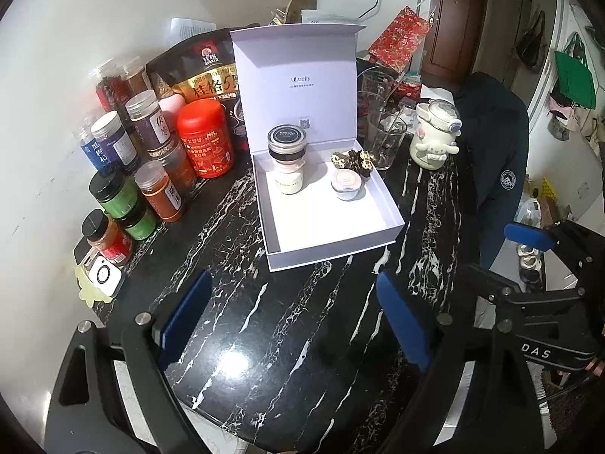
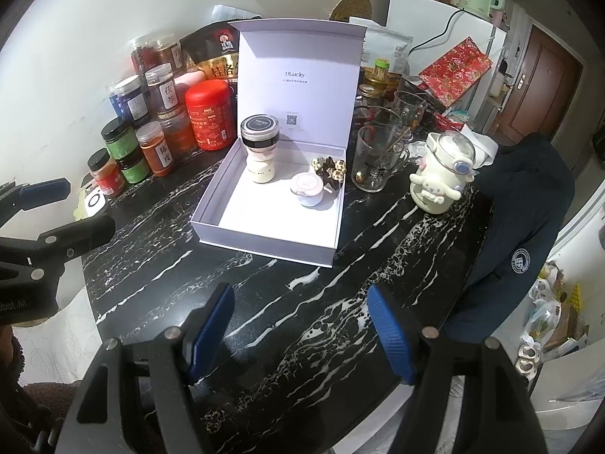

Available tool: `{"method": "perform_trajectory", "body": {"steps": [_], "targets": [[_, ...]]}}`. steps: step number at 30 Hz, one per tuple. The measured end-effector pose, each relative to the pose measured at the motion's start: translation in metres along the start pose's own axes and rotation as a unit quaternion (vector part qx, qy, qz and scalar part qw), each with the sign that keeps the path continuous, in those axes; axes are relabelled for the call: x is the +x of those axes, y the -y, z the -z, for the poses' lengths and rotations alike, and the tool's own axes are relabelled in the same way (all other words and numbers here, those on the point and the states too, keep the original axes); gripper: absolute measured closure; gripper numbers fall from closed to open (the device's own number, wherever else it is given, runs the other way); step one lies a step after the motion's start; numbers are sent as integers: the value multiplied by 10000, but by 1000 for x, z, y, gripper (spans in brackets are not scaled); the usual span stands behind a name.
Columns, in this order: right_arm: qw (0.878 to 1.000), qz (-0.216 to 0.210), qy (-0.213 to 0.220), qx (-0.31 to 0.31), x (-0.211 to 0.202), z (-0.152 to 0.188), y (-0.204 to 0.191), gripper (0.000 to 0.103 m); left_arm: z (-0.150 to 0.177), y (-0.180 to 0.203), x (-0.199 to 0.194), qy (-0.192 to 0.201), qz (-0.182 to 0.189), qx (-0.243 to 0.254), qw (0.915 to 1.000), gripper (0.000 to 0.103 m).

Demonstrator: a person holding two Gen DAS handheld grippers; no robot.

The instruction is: Organize objects

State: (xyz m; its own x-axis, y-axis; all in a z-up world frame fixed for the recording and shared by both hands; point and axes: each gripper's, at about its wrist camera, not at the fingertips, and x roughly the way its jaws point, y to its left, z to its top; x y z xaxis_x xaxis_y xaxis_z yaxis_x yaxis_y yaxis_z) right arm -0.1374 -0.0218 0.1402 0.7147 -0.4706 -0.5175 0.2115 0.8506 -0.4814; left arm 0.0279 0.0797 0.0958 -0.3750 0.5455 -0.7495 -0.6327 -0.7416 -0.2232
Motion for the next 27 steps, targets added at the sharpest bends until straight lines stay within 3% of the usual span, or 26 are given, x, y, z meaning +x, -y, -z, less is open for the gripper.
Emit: {"method": "perform_trajectory", "body": {"steps": [27], "targets": [[10000, -13, -33, -62, 4, 2, -2, 29, 6, -1, 3, -91, 42, 27, 9999, 11]]}}
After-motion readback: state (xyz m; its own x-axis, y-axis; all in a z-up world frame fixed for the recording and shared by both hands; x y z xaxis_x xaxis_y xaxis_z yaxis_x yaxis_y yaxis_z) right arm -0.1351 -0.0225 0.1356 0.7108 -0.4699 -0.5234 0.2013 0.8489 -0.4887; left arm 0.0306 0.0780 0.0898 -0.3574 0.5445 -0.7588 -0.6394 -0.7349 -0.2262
